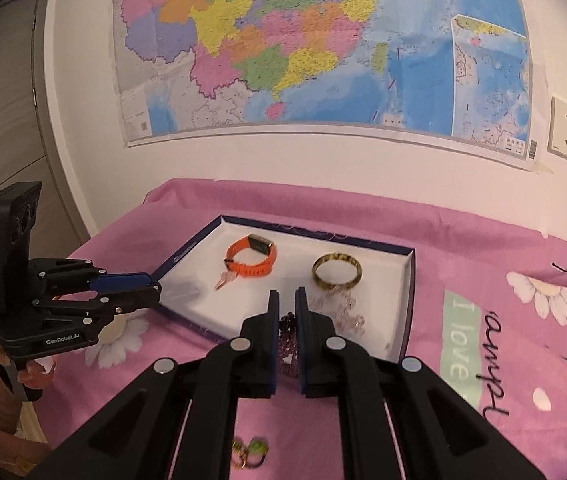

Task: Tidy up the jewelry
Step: 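Carry the black ring with the left gripper into the tray while the right carries the necklace there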

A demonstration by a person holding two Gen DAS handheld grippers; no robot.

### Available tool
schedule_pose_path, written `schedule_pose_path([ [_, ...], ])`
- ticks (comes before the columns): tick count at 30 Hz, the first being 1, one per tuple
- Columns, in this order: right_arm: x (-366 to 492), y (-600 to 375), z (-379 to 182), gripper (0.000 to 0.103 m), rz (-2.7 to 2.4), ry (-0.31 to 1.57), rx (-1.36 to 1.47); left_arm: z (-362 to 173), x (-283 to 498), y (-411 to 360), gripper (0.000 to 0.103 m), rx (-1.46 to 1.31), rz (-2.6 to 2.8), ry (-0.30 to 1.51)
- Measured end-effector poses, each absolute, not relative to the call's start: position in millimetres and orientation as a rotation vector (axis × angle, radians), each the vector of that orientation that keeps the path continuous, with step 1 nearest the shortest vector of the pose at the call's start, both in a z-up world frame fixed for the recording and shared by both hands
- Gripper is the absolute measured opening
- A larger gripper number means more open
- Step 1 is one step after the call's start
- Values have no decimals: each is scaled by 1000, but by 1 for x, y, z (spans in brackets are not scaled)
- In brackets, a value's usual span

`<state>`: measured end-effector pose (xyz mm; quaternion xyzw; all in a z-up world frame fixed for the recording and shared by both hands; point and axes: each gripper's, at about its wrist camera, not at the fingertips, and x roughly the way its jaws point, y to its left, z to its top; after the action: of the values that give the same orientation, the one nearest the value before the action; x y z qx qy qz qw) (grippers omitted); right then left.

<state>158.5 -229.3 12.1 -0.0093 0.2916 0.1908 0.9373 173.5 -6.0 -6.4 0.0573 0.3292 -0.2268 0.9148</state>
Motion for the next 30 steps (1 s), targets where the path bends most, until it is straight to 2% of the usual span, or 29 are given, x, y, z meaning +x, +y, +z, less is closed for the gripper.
schedule_pose_path([
  [30,224,-219,-9,6,398,653,20,-21,235,-21,22,117,-412,724],
])
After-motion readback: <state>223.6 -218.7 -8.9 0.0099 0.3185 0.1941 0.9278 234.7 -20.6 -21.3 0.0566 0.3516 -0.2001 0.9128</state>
